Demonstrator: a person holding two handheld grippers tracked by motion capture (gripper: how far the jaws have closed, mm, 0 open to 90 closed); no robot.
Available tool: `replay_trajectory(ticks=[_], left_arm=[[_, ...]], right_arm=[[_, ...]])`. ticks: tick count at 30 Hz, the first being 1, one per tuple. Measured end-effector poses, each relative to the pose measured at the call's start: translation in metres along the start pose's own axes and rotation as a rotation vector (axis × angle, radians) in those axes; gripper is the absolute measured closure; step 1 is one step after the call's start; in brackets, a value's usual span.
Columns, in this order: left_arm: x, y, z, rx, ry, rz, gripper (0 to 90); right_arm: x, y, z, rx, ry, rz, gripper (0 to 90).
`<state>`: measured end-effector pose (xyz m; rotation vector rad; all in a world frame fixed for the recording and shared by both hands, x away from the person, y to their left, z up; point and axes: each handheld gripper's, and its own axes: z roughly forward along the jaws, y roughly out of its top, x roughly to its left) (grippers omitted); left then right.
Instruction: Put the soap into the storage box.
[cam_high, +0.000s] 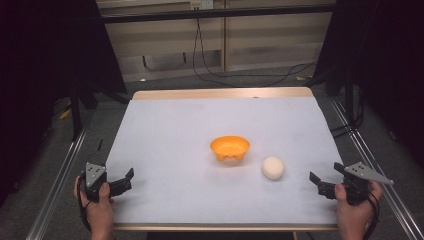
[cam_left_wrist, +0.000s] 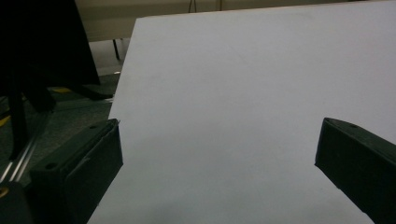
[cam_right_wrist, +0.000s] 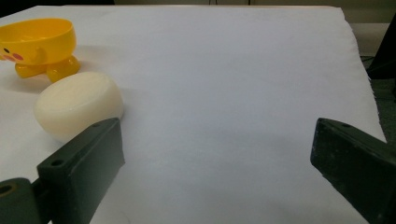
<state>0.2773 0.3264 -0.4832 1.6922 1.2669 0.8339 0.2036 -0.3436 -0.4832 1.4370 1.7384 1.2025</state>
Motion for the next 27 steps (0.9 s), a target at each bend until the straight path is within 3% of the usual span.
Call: replay_trajectory(ticks=[6, 11, 15, 19, 20, 23, 27], left_arm=[[0.004, 0.001, 0.003, 0.029, -0.049, -0.026, 0.3], [0.002, 0.001, 0.002, 0.022, -0.042, -0.005, 0.3], [0.002, 0.001, 0.002, 0.022, -0.045, -0.014, 0.3], [0.003, 0.001, 0.002, 0.024, -0.05, -0.02, 0.3], [0.004, 0.001, 0.003, 0.029, -0.054, -0.024, 0.3], [0.004, 0.002, 0.005, 0.049, -0.053, -0.027, 0.2], [0.004, 0.002, 0.005, 0.05, -0.047, -0.019, 0.2]], right_arm=[[-0.002, 0.001, 0.002, 0.024, 0.024, 0.015, 3.3], [-0.002, 0.004, 0.006, 0.086, 0.038, 0.009, 3.5], [-0.002, 0.008, 0.009, 0.138, 0.035, 0.002, 3.6], [-0.008, 0.018, 0.014, 0.289, 0.034, -0.042, 3.6], [-0.01, 0.02, 0.015, 0.311, 0.056, -0.037, 3.3], [-0.013, 0.024, 0.017, 0.368, 0.062, -0.028, 3.3], [-0.011, 0.031, 0.02, 0.453, 0.061, -0.073, 3.8]])
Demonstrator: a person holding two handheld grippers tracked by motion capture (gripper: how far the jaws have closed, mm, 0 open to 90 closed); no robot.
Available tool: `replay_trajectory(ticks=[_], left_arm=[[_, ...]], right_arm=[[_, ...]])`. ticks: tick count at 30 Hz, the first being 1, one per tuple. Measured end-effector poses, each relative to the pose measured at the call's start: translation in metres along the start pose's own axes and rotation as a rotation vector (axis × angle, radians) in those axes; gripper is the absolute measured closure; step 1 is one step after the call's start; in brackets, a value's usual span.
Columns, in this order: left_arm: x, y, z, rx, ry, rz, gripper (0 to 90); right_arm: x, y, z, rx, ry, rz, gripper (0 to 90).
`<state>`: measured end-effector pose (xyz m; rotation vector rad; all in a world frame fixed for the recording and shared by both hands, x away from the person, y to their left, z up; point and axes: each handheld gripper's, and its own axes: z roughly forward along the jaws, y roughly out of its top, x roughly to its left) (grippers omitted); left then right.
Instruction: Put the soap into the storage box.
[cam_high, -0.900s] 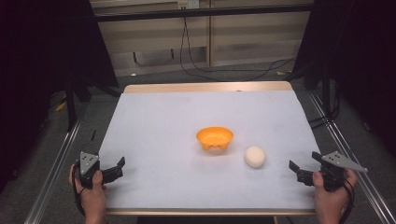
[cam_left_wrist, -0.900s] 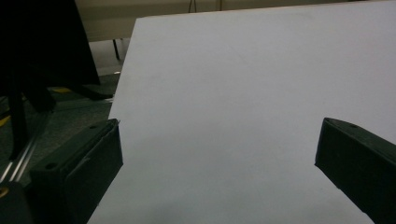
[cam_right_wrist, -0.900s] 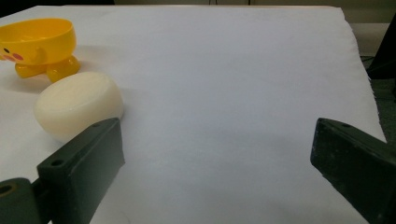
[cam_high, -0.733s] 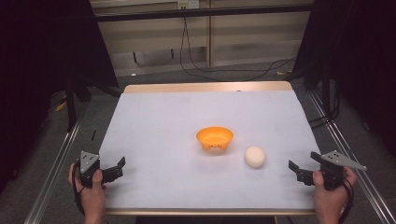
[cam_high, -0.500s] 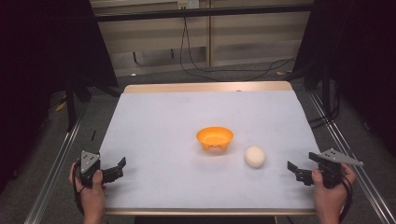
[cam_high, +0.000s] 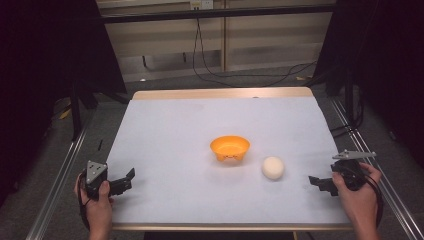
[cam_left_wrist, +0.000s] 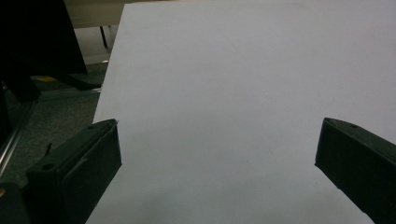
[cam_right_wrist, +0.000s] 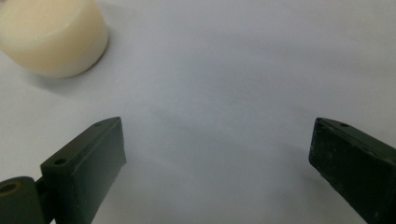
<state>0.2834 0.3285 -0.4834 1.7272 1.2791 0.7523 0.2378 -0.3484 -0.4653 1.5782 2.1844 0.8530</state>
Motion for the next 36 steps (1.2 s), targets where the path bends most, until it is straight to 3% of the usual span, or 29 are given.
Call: replay_trajectory(ticks=[6, 9, 15, 26, 36], left_arm=[[-0.002, 0.0, 0.001, 0.01, 0.008, 0.017, 0.1], [-0.002, 0.0, 0.001, 0.01, 0.006, 0.019, 0.1], [-0.002, 0.0, 0.001, 0.014, 0.006, 0.016, 0.1], [-0.002, 0.001, 0.002, 0.018, 0.004, 0.022, 0.1], [-0.002, 0.001, 0.002, 0.024, 0.002, 0.021, 0.1]], right_arm=[[0.007, 0.01, 0.006, 0.085, -0.006, -0.045, 4.2], [0.012, 0.019, 0.009, 0.159, 0.01, -0.062, 4.0], [0.021, 0.032, 0.012, 0.219, -0.003, -0.106, 3.8], [0.036, 0.048, 0.022, 0.284, 0.007, -0.141, 3.7], [0.052, 0.059, 0.032, 0.29, 0.033, -0.183, 3.7]])
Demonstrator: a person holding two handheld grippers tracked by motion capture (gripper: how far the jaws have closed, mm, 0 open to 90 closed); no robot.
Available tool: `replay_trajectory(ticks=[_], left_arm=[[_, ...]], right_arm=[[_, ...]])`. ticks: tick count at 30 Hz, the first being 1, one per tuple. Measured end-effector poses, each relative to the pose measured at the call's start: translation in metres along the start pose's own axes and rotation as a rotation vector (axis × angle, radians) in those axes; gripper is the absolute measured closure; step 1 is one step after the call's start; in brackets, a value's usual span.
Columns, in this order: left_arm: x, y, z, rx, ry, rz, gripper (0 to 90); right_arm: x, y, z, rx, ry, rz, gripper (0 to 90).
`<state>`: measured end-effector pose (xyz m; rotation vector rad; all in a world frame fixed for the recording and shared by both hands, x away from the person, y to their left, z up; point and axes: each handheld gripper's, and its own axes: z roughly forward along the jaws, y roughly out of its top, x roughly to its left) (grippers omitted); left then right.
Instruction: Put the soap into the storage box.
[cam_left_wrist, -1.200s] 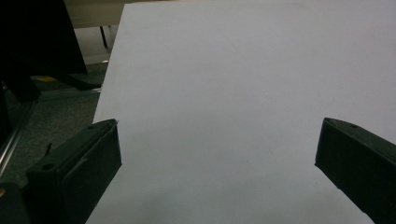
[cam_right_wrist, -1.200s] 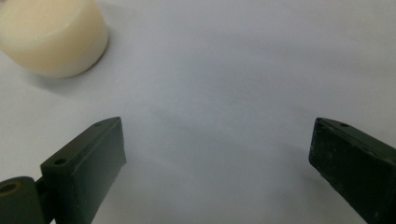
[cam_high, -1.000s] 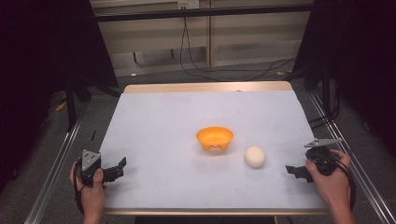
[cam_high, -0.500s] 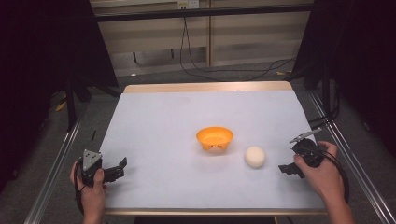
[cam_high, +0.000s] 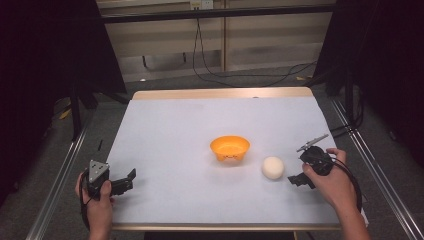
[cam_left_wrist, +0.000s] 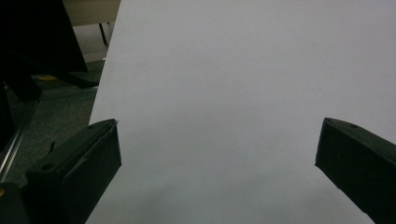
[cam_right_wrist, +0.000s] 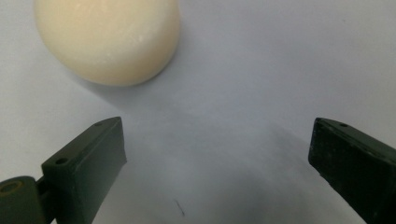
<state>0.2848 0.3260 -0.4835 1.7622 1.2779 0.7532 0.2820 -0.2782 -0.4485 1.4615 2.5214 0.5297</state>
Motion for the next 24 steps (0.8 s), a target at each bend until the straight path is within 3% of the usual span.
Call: replay_trajectory(ticks=[13, 15, 24], left_arm=[[0.001, 0.0, 0.0, -0.002, -0.006, -0.005, 0.1], [0.001, 0.0, 0.0, -0.001, -0.006, -0.005, 0.1], [0.001, 0.0, 0.0, 0.001, -0.008, -0.004, 0.1]], right_arm=[[0.018, 0.022, 0.008, -0.014, 0.049, -0.064, 3.9], [0.02, 0.024, 0.008, -0.009, 0.051, -0.052, 4.0], [0.03, 0.039, 0.015, -0.015, 0.086, -0.081, 7.0]])
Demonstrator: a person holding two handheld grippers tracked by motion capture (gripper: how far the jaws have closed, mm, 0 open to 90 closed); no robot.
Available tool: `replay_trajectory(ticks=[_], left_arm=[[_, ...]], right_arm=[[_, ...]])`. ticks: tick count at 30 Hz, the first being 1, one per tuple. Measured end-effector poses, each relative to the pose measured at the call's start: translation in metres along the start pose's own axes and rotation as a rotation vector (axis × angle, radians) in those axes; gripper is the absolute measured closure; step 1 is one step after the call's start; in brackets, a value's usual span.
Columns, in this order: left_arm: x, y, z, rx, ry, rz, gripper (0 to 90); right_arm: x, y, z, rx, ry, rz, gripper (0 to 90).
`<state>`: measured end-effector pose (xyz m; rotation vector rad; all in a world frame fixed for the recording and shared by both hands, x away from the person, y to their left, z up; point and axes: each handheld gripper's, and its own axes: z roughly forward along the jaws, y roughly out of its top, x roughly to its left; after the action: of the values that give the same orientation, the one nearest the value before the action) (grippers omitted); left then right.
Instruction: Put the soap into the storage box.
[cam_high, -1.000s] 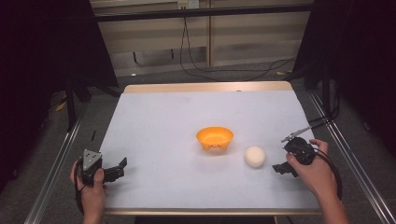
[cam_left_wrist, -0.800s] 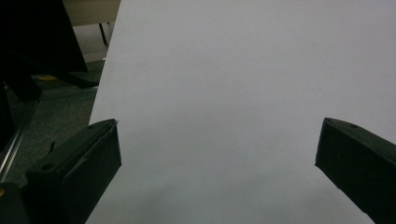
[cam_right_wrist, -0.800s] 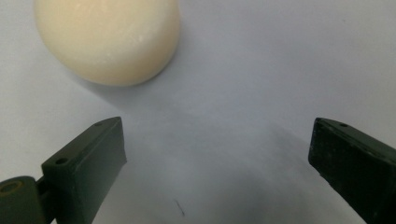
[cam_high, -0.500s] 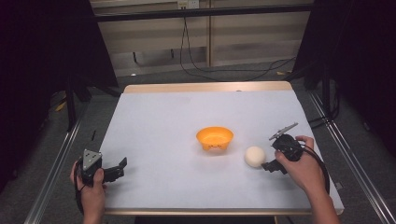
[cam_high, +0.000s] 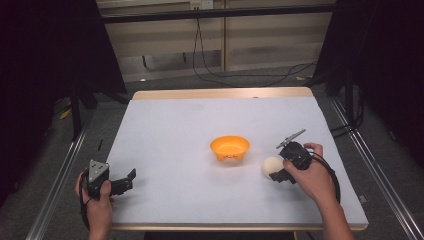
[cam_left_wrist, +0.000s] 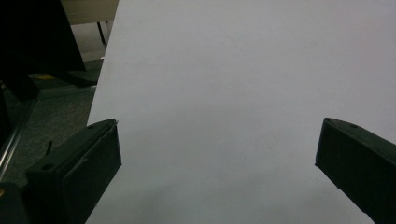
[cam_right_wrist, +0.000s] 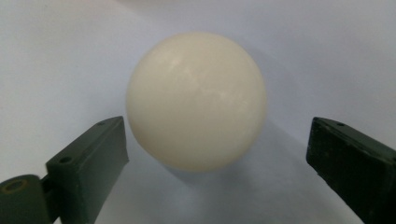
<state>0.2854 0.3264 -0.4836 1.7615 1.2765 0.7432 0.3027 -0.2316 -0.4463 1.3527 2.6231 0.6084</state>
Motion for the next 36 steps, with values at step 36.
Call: replay_trajectory(ticks=[36], left_arm=[[0.001, 0.0, 0.0, 0.001, -0.005, -0.008, 0.1]], right_arm=[[0.006, 0.018, 0.012, 0.012, 0.006, 0.037, 24.5]])
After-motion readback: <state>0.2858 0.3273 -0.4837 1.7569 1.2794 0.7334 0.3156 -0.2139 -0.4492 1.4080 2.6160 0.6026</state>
